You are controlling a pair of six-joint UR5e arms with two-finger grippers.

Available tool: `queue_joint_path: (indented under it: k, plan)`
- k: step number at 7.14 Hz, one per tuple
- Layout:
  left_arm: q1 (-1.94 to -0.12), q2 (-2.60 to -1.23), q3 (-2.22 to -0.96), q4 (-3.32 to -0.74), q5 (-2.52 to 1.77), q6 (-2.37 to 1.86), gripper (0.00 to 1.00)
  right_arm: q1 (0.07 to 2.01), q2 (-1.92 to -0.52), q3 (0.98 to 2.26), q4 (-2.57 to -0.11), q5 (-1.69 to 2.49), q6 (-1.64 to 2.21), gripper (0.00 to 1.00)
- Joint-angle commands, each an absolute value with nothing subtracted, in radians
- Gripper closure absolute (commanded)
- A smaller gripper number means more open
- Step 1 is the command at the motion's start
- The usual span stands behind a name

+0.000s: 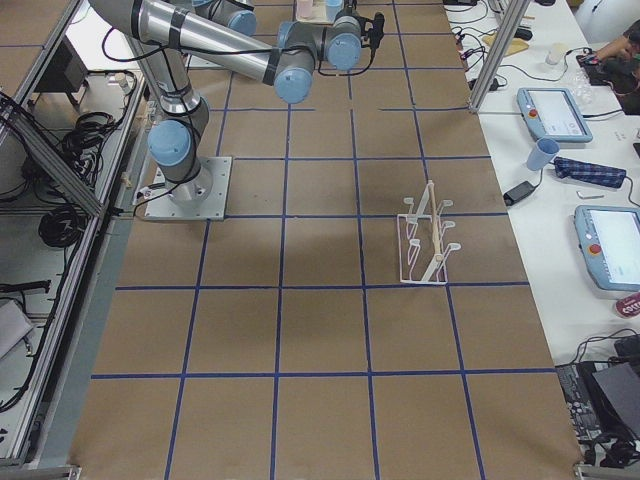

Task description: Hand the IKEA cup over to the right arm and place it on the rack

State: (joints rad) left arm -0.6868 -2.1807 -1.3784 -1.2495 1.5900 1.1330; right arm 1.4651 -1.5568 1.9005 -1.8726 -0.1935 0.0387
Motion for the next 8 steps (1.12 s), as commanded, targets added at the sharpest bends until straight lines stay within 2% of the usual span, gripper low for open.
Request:
queue_joint_path:
  k: [1, 2, 3, 4, 5, 6, 7, 8]
  plan:
    - [-0.678, -2.195, -1.394, -1.249, 1.592, 1.134, 0.00, 1.503, -1.554, 1.840, -1.923, -0.186, 0.150, 0.00]
    - [-0.677, -2.200, -1.388, -1.247, 1.591, 1.134, 0.01, 1.506, -1.551, 1.816, -1.924, -0.184, 0.225, 0.00]
    - [-0.676, -2.203, -1.391, -1.247, 1.589, 1.132, 0.30, 1.506, -1.530, 1.818, -1.925, -0.126, 0.224, 0.00]
    - [-0.676, -2.206, -1.387, -1.247, 1.589, 1.131, 0.53, 1.506, -1.502, 1.819, -1.933, -0.056, 0.215, 0.00]
    - [-0.676, -2.207, -1.384, -1.249, 1.588, 1.129, 0.73, 1.509, -1.496, 1.822, -1.963, -0.055, 0.212, 0.00]
    - [-0.676, -2.207, -1.379, -1.249, 1.586, 1.131, 0.87, 1.526, -1.497, 1.828, -1.970, -0.067, 0.212, 0.00]
    - [-0.676, -2.207, -1.378, -1.249, 1.586, 1.132, 0.97, 1.534, -1.500, 1.830, -1.971, -0.095, 0.212, 0.00]
    - [-0.676, -2.207, -1.374, -1.247, 1.588, 1.134, 1.00, 1.537, -1.508, 1.833, -1.977, -0.118, 0.209, 0.00]
